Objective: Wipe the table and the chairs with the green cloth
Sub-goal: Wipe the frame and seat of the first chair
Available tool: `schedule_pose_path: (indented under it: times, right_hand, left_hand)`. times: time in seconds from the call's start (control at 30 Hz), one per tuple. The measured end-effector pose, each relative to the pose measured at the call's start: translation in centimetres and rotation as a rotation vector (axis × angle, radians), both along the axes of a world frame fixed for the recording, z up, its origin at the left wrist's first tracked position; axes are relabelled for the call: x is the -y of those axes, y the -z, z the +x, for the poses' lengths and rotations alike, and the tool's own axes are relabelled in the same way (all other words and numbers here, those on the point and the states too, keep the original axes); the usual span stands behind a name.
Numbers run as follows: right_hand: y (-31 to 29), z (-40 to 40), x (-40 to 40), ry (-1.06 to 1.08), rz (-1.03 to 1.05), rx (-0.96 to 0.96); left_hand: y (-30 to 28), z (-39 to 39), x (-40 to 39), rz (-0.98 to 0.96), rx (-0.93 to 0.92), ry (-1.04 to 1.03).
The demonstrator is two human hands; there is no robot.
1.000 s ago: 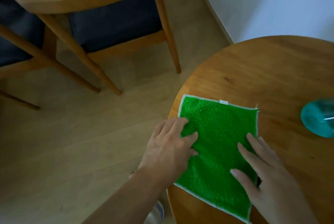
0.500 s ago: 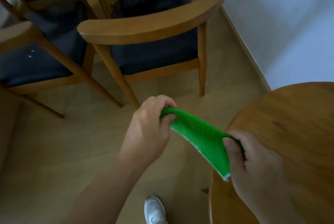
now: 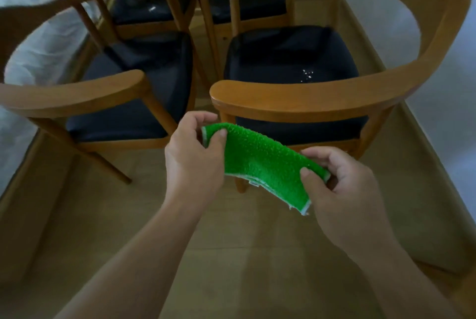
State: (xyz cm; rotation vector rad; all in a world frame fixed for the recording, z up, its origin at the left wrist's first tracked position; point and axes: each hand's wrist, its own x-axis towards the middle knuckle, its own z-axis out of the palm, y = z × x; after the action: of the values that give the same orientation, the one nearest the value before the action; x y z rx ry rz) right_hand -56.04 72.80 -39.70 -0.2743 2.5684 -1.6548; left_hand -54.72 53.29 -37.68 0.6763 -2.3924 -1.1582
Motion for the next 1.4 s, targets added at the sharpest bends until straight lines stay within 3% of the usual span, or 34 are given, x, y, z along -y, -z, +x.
schedule_pose_path:
  times: [0.27, 0.37, 0.53, 0.63, 0.7, 0.77, 0.83, 1.0, 1.2, 1.4]
  right_hand:
    - [-2.0, -8.5, 3.7, 0.166, -0.117, -0.152]
    - [-2.5, -12.6, 4.3, 0.152, 0.033, -0.225]
    - [-1.6, -15.0, 5.6, 0.084, 0.339, -0.337]
    - [-1.2, -14.1, 8.3, -0.066, 0.345, -0.457]
    - [-0.9, -14.0, 10.7, -0.240, 0.357, -0.408]
    - [-0.2, -14.1, 12.6, -0.345, 0.555, -0.369]
    - [0.4, -14.2, 13.3, -0.357, 0.724, -0.364]
    - [0.7, -14.4, 12.7, -0.378, 0.780, -0.387]
    - [1.0, -16.5, 9.2, -0.251, 0.834, -0.390]
    - [1.2, -19.5, 5.2, -0.103, 0.891, -0.211]
  left_hand:
    - [-1.3, -8.1, 3.2, -0.062, -0.086, -0.057]
    - [-0.2, -11.5, 3.9, -0.020, 0.019, -0.077]
    - [2.3, -14.2, 4.7, -0.133, 0.175, -0.050]
    - [3.3, -14.6, 4.7, 0.026, 0.235, -0.044]
    - [3.7, -14.6, 4.7, 0.151, 0.207, -0.038]
    - [4.0, -14.5, 4.9, 0.159, 0.158, 0.010]
    - [4.2, -14.3, 5.2, 0.165, 0.160, 0.050]
    - [3.4, -13.8, 5.2, 0.348, 0.240, 0.001]
    - [2.5, -16.0, 3.7, 0.207, 0.183, -0.065]
    - [3.8, -17.2, 3.8, 0.334, 0.252, -0.264]
